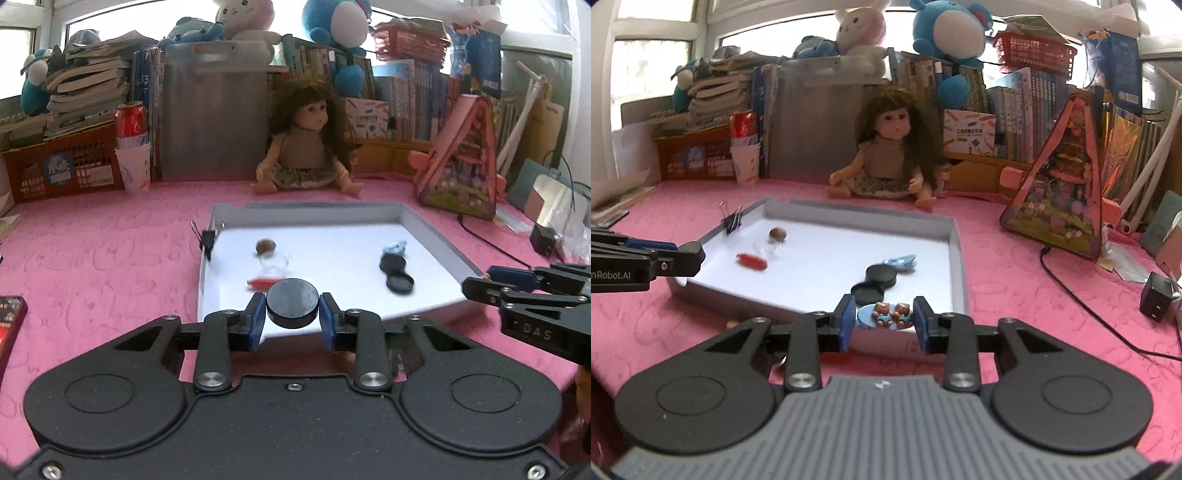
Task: Organize rigid objects
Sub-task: 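Carry the black lid with the left tool while the right tool carries the blue dish over the tray, then open the left tool to drop the black lid while the right tool releases the blue dish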
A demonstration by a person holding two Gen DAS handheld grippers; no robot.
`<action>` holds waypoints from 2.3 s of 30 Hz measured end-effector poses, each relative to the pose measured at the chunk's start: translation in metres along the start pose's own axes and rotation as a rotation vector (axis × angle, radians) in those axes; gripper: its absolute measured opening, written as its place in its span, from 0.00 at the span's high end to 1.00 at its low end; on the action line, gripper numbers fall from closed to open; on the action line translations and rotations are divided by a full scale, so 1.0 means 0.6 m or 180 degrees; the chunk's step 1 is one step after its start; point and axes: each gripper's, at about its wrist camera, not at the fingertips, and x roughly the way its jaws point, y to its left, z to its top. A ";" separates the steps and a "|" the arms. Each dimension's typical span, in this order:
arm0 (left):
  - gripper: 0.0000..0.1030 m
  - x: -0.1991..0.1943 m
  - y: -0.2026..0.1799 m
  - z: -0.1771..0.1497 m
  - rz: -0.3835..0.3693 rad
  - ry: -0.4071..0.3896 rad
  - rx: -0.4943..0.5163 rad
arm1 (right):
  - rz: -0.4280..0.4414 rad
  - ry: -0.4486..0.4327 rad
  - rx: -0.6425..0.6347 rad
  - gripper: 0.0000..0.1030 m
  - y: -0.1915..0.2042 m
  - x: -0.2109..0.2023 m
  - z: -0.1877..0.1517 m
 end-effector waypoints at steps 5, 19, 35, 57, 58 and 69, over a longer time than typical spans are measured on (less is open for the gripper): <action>0.72 0.030 0.019 0.046 -0.0038 0.0014 -0.0108 | -0.0041 0.0046 0.0128 0.63 -0.018 0.025 0.029; 0.72 0.189 0.055 0.166 -0.0054 0.0380 -0.0230 | 0.0029 0.0421 0.0508 0.63 -0.073 0.163 0.124; 0.72 0.333 0.064 0.172 0.0066 0.0865 -0.0280 | 0.0007 0.1042 0.0643 0.62 -0.080 0.296 0.156; 0.72 0.363 0.048 0.156 0.0104 0.0908 -0.0103 | -0.0008 0.1222 0.0526 0.58 -0.062 0.330 0.143; 0.72 0.362 0.048 0.156 0.0094 0.0901 -0.0094 | -0.0003 0.1203 0.0538 0.57 -0.062 0.329 0.143; 0.45 0.314 0.037 0.162 -0.0024 0.0716 -0.0050 | 0.0050 0.0946 0.0645 0.35 -0.076 0.286 0.151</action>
